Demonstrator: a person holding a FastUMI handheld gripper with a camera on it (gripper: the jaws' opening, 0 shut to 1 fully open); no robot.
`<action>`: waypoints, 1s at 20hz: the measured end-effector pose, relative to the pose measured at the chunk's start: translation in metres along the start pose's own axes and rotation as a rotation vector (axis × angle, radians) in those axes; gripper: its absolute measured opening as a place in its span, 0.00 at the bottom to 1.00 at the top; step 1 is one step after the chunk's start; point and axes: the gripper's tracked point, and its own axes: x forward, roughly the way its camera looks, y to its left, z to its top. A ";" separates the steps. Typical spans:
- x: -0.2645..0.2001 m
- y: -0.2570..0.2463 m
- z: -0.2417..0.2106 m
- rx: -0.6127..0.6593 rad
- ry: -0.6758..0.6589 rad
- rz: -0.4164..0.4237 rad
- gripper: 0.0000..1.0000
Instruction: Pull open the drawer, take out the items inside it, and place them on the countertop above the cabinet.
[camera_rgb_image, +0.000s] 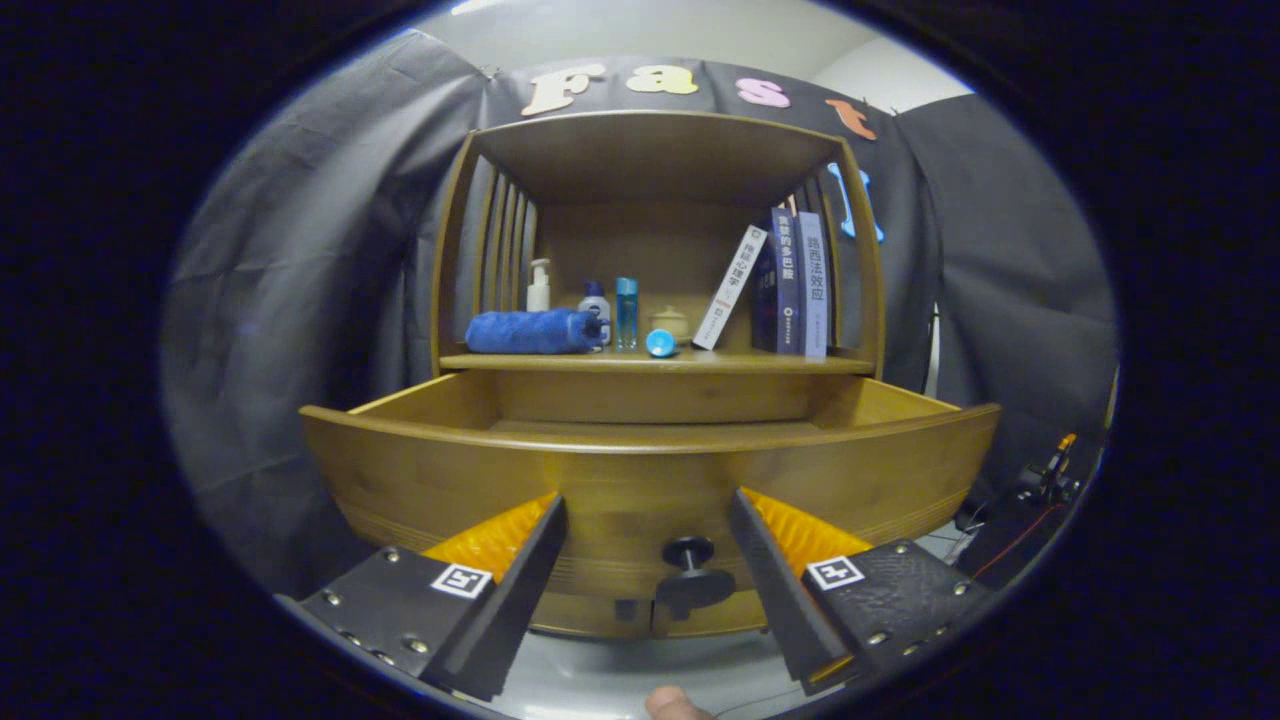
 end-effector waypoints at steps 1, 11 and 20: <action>0.002 0.003 -0.002 0.021 0.011 -0.002 0.99; 0.048 0.005 0.011 0.010 0.046 -0.011 0.99; 0.078 0.005 0.004 0.031 0.071 -0.010 1.00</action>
